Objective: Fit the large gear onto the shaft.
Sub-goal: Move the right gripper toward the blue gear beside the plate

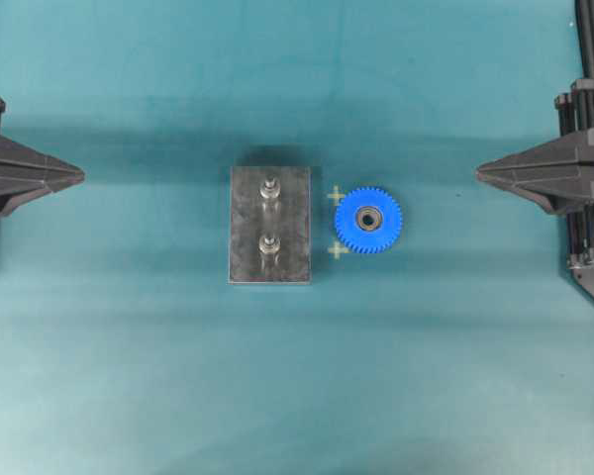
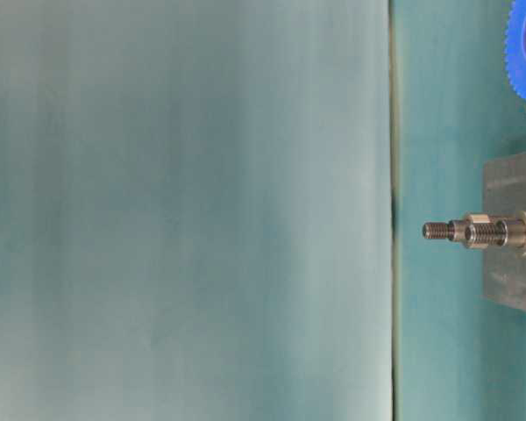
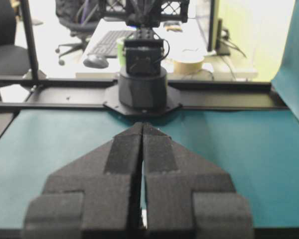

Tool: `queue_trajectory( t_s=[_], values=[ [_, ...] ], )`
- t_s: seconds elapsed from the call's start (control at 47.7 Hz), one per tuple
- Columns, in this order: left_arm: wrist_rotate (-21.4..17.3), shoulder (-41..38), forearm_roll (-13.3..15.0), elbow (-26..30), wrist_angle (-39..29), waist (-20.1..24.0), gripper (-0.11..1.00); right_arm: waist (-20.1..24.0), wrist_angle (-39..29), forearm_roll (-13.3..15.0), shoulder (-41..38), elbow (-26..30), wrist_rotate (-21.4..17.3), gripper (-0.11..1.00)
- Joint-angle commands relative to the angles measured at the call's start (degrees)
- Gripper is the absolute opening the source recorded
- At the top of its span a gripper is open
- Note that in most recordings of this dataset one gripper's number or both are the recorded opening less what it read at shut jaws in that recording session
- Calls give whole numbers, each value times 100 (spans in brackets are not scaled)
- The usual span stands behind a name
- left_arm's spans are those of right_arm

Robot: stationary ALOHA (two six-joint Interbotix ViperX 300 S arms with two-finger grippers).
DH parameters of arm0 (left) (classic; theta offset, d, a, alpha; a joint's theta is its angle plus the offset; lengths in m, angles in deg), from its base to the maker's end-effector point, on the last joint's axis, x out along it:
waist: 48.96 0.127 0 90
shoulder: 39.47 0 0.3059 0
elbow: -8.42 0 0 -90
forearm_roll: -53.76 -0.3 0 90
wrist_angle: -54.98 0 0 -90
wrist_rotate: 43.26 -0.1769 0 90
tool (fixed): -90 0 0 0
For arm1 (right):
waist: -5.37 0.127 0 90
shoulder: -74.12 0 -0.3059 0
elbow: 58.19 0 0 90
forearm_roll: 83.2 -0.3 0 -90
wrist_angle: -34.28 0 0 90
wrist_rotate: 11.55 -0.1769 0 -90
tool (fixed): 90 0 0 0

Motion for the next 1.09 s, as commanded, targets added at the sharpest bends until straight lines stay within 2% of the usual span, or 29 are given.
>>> queue_trajectory(
  t_s=[0.0, 0.042, 0.126, 0.168, 0.21, 0.315, 0.42, 0.483, 0.629, 0.755, 1.07],
  values=[
    [229, -308, -53, 53, 62, -88, 0, -44, 79, -35, -35, -79, -123, 1],
    [299, -439, -53, 97, 62, -88, 0, -44, 53, -141, 18, -141, -185, 1],
    [439, -694, -53, 255, 62, -97, 0, -53, -105, -527, 132, -211, -439, 1],
    [492, -800, -62, 343, 35, -88, 0, -70, -404, -712, 185, -193, -606, 1],
    [527, -896, -53, 431, 18, -88, 0, -79, -773, -765, 193, -141, -712, 1],
    [536, -1187, -53, 659, -185, -88, 0, -176, -2004, -765, 114, 132, -765, 1],
    [527, -1512, -53, 896, -694, -88, 0, -413, -3103, -765, -97, 457, -765, 1],
    [510, -1696, -62, 1002, -1072, -88, 0, -545, -3445, -765, -255, 615, -765, 1],
    [519, -1942, -62, 1046, -1749, -53, 0, -747, -3806, -765, -659, 800, -765, 1],
    [510, -2057, -62, 1090, -1767, -53, 0, -773, -4043, -703, -1222, 932, -756, 1],
    [492, -2733, -62, 1151, -1767, -26, 0, -835, -4386, -272, -2979, 1644, -712, 1]
  ],
)
